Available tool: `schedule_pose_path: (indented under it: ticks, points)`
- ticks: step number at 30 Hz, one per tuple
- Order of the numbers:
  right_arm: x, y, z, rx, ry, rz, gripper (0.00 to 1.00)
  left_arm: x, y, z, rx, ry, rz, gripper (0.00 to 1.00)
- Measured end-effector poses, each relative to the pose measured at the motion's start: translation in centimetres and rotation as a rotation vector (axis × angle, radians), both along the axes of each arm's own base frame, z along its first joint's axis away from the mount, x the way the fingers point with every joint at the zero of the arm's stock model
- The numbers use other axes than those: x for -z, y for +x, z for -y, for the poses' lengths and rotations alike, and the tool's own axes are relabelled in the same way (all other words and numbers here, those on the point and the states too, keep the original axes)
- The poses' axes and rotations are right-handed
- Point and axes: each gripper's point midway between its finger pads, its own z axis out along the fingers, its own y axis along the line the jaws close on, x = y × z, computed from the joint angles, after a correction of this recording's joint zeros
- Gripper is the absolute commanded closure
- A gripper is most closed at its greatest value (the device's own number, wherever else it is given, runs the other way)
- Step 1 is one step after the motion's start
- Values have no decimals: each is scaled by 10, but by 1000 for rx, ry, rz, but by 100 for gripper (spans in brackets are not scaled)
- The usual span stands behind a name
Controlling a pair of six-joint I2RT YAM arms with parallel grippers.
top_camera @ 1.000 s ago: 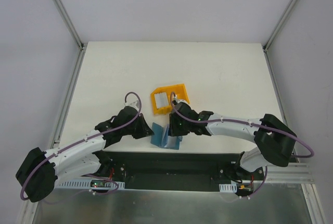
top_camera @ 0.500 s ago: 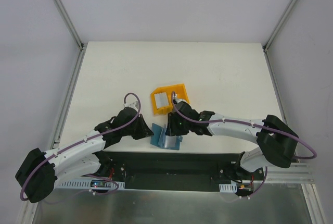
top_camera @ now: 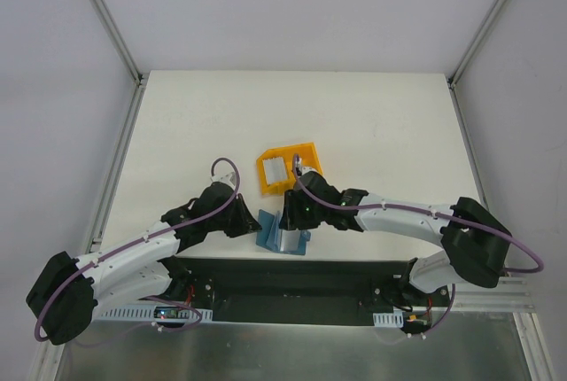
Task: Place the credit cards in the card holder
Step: Turn over the card slot in the card holder.
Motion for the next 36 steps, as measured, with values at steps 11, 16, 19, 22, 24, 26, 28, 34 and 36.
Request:
schedule_pose_path:
  ticks: [11, 16, 19, 22, 24, 26, 28, 34, 36]
  points:
    - [1, -1, -1, 6, 15, -4, 54, 1, 0, 0, -1, 5, -2, 100]
    - [-4, -1, -1, 8, 30, 3, 49, 1, 0, 0, -2, 5, -2, 100]
    - [-11, -1, -2, 6, 51, 13, 47, 1, 0, 0, -2, 5, -2, 100]
    - [-14, -1, -4, 1, 66, 15, 46, 1, 0, 0, -2, 5, -2, 100]
    - [-13, -2, -5, -4, 67, 10, 45, 1, 0, -1, -2, 6, -2, 100]
    - [-11, -4, -8, -15, 63, 0, 45, 2, 1, -1, -6, 8, 1, 100]
    - [-7, -5, -14, -29, 56, -12, 44, 2, 1, -1, -7, 8, 2, 100]
    - [-6, -7, -41, -78, 51, -26, 44, 1, 1, -1, -7, 6, 4, 100]
    - [-7, -7, -49, -92, 51, -22, 44, 0, 1, -1, -7, 5, 6, 100]
